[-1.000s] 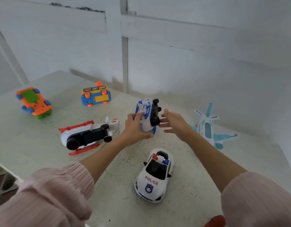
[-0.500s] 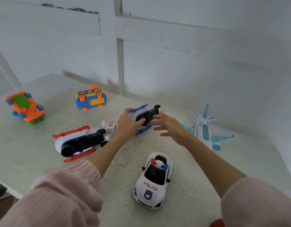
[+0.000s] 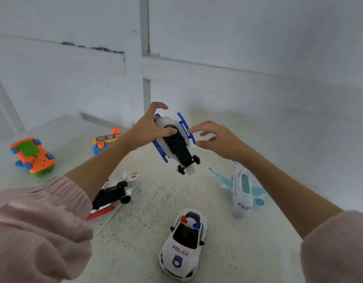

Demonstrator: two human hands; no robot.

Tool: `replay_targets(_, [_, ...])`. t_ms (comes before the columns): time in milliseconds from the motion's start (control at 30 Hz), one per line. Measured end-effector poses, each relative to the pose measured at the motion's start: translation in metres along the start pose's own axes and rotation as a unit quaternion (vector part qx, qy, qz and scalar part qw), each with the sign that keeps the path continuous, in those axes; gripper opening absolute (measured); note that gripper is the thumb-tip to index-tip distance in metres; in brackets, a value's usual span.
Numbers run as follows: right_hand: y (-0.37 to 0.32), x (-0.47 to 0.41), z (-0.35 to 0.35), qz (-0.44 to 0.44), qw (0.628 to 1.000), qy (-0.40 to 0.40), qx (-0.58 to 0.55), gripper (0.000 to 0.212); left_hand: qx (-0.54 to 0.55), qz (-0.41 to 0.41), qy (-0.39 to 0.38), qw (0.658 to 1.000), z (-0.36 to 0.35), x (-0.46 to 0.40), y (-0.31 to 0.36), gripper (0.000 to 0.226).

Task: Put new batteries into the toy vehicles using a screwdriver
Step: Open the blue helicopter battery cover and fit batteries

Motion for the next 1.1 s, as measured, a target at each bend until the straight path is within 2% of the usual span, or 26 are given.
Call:
replay_targets(333, [-0.051, 0.021, 0.006, 0.085, 0.994, -0.025, -0.057, 0.061, 0.028, -0.068, -0.027, 0.997, 0.017, 0.011, 0.062, 0.067])
replay_targets(500, [-0.060, 0.033, 0.011, 0.116, 0.991, -0.019, -0.070, 0.073, 0.037, -0.078, 0.003, 0.996, 0.020, 0.016, 0.081, 0.066])
replay_targets(567, [-0.063, 0.038, 0.013, 0.114, 0.989, -0.011, -0.094, 0.079, 0.044, -0.087, 0.006, 0.995, 0.020, 0.021, 0.090, 0.073])
replay_targets(700, [-0.070, 0.052, 0.017, 0.111, 0.974, 0.036, -0.193, 0.080, 0.070, -0.100, 0.015, 0.992, 0.014, 0.029, 0.107, 0.071])
replay_targets(867, [-0.073, 0.069, 0.027, 0.126, 0.947, 0.130, -0.266, 0.078, 0.138, -0.158, 0.019, 0.978, 0.004, 0.050, 0.126, 0.046])
replay_targets(967, [-0.073, 0.078, 0.038, 0.106, 0.925, 0.164, -0.326, 0.076, 0.144, -0.213, 0.005, 0.966, -0.013, 0.069, 0.130, 0.051])
replay_targets(1100, [-0.072, 0.087, 0.052, 0.085, 0.905, 0.198, -0.366, 0.073, 0.077, -0.227, -0.047, 0.970, -0.044, 0.085, 0.121, 0.078])
Point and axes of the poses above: each hand's wrist, its own x-axis away from the middle knuckle, its own z-axis out of the back of the hand, y = z × x, the point moved 4 cm from there along -x, towards the middle knuckle, and after that the axes turned 13 degrees about -x, right-handed, at the moved point
